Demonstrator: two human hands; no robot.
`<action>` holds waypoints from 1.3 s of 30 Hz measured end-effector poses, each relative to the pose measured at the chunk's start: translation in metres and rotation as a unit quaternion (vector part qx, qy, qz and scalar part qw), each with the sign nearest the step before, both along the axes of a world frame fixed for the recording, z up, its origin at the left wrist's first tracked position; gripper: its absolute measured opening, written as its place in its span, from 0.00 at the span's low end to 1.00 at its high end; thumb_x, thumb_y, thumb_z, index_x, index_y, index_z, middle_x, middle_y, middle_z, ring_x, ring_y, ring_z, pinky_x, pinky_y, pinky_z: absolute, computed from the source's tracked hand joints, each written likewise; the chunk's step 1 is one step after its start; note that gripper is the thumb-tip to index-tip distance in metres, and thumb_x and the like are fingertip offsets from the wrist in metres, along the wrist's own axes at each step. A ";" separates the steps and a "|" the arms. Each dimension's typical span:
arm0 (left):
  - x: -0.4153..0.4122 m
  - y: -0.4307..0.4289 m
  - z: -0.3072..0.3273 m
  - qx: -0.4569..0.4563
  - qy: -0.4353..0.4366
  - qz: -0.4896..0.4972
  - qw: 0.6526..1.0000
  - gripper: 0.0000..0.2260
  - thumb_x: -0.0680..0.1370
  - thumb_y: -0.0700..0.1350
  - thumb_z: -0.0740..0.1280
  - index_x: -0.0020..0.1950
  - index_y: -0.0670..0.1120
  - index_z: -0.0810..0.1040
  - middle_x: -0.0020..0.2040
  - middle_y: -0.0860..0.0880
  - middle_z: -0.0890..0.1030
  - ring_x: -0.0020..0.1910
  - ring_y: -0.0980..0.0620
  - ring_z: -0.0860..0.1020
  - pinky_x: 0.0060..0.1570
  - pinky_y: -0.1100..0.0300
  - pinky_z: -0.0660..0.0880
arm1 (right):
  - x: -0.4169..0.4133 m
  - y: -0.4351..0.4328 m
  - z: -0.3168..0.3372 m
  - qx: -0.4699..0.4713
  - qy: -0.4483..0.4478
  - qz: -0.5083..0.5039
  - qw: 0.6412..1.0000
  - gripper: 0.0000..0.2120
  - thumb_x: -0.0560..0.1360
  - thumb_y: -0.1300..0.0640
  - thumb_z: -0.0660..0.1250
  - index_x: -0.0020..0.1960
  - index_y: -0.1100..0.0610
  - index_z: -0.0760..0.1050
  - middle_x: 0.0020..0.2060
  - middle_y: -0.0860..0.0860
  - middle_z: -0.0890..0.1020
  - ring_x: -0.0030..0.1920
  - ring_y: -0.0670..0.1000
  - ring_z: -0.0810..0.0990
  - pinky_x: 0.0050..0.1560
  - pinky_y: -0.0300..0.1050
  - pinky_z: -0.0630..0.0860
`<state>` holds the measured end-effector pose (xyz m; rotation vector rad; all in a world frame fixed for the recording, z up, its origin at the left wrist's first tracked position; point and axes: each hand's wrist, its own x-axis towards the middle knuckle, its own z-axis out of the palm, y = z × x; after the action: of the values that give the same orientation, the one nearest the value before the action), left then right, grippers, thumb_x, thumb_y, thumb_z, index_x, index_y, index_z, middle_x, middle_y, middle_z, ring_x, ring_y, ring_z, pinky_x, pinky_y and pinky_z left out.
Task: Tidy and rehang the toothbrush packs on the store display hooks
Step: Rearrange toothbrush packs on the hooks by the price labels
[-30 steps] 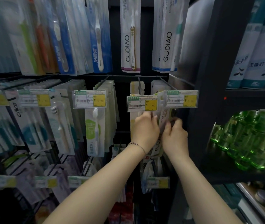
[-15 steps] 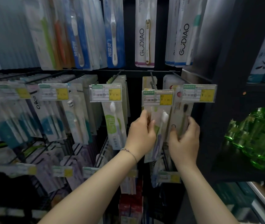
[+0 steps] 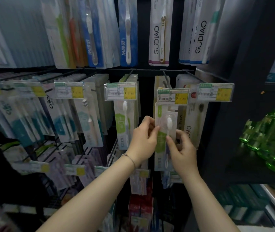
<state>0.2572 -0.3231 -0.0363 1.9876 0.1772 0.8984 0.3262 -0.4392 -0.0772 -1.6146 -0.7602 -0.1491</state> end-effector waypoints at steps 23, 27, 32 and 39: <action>-0.042 0.029 -0.019 -0.094 0.085 0.023 0.992 0.08 0.79 0.42 0.67 0.50 0.36 0.79 0.44 0.39 0.83 0.37 0.47 0.82 0.38 0.53 0.82 | -0.020 0.035 0.000 -0.099 -0.044 0.035 0.994 0.04 0.78 0.50 0.63 0.46 0.49 0.72 0.28 0.45 0.76 0.28 0.43 0.74 0.29 0.40 0.67; -0.050 0.037 -0.021 -0.109 0.075 0.026 0.991 0.06 0.79 0.42 0.67 0.50 0.40 0.80 0.42 0.43 0.84 0.32 0.57 0.80 0.32 0.65 0.76 | -0.025 0.044 0.006 -0.122 -0.055 0.049 0.990 0.04 0.78 0.50 0.63 0.47 0.49 0.72 0.29 0.45 0.75 0.29 0.42 0.74 0.30 0.40 0.66; -0.055 0.053 -0.025 -0.113 0.074 0.035 0.990 0.05 0.79 0.44 0.67 0.50 0.43 0.81 0.42 0.46 0.84 0.33 0.58 0.80 0.36 0.63 0.76 | -0.030 0.058 0.011 -0.153 -0.076 0.044 0.984 0.05 0.79 0.48 0.62 0.50 0.49 0.72 0.28 0.44 0.74 0.28 0.41 0.74 0.28 0.35 0.63; -0.057 0.076 -0.022 -0.149 0.073 0.020 0.986 0.07 0.81 0.42 0.62 0.54 0.43 0.78 0.43 0.42 0.83 0.35 0.52 0.79 0.35 0.63 0.75 | -0.034 0.082 0.020 -0.166 -0.086 0.036 0.982 0.07 0.78 0.46 0.61 0.51 0.48 0.74 0.34 0.46 0.80 0.35 0.46 0.78 0.35 0.47 0.74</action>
<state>0.2005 -0.2468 -0.0585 1.7739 0.4129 0.7054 0.2925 -0.3576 -0.0574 -1.9028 -1.0166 -0.1148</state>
